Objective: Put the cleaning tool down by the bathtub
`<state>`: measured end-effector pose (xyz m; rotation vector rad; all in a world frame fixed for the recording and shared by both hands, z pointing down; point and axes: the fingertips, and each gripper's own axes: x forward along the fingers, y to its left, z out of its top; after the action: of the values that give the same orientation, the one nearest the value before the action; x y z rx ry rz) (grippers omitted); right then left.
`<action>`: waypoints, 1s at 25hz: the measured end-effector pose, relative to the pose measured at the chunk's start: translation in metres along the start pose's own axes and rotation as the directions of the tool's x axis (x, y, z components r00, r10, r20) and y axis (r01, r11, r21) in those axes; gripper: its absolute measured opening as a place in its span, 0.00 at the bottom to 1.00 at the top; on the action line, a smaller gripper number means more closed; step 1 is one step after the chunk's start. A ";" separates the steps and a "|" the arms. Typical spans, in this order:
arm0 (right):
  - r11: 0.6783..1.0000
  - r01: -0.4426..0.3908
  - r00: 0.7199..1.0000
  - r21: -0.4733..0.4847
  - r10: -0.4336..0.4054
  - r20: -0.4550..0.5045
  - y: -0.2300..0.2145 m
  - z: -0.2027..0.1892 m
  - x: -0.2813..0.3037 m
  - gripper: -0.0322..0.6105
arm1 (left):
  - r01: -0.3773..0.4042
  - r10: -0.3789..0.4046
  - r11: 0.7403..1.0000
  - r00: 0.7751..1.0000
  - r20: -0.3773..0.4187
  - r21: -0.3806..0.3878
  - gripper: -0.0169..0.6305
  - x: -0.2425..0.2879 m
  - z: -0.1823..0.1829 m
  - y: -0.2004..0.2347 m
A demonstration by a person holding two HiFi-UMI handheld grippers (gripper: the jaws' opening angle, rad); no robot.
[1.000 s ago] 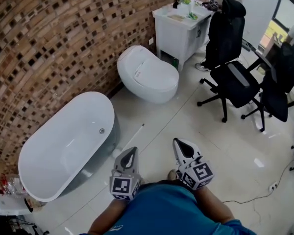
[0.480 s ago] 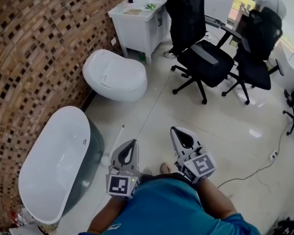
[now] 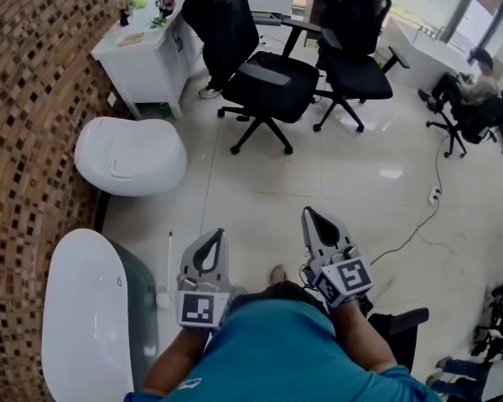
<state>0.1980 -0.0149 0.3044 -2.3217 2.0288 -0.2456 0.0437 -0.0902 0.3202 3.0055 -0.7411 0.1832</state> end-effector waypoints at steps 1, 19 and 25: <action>0.999 0.032 0.999 0.004 -0.032 0.006 -0.009 0.001 -0.006 0.05 | 0.006 -0.006 1.000 1.000 0.003 0.002 0.03 0.003 0.001 -0.001; 0.987 0.162 0.986 0.005 -0.162 0.031 -0.203 0.024 -0.078 0.05 | 0.003 -0.002 0.999 1.000 -0.009 0.046 0.03 0.132 0.018 -0.137; 0.992 0.123 0.992 -0.003 -0.123 -0.002 -0.222 0.014 -0.089 0.05 | 0.063 -0.061 0.996 0.997 -0.043 0.064 0.03 0.156 0.009 -0.182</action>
<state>0.4066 0.1032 0.3141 -2.4526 1.8894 -0.2507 0.2663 -0.0020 0.3284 3.0714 -0.6500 0.2713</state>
